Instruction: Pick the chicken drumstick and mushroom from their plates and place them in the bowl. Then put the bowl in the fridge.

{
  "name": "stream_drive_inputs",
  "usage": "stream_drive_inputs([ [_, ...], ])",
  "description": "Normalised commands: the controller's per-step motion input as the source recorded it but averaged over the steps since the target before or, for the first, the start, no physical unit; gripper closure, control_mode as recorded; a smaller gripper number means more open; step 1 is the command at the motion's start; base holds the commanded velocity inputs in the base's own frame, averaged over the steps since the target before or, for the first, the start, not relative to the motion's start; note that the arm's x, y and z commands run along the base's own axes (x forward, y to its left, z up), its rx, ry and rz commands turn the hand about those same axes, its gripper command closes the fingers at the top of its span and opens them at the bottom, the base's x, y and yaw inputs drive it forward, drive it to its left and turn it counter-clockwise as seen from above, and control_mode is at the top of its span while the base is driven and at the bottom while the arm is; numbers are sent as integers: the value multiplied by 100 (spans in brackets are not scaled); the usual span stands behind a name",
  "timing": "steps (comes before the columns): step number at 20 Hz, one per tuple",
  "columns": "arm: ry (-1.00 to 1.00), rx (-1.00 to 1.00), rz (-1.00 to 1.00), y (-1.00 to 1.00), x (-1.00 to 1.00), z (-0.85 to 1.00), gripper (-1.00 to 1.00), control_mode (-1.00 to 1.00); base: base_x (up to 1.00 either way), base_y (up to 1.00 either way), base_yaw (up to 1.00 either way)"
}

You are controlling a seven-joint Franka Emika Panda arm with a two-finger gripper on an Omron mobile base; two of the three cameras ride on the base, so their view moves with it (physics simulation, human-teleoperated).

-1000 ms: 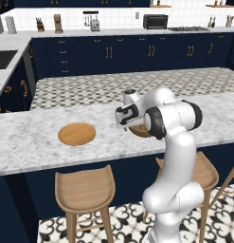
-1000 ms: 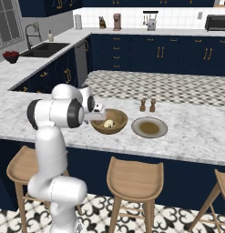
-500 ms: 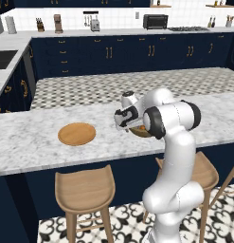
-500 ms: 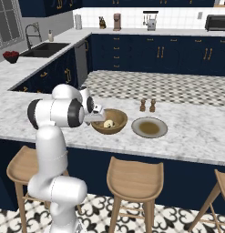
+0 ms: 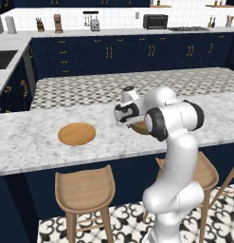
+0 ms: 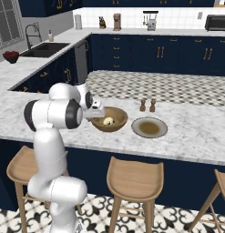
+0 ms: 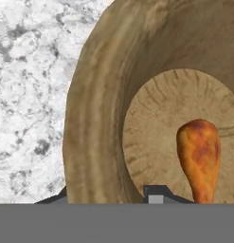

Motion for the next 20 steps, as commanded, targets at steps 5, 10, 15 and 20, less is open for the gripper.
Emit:
stream_drive_inputs([
  [5,9,-1,8,0,-68,100,100,-100,0,0,0],
  [10,7,0,28,0,-80,97,100,-100,0,0,0],
  [15,0,0,50,0,-99,69,100,-100,0,0,0],
  [20,0,2,55,-7,-99,48,100,-100,0,0,0],
])
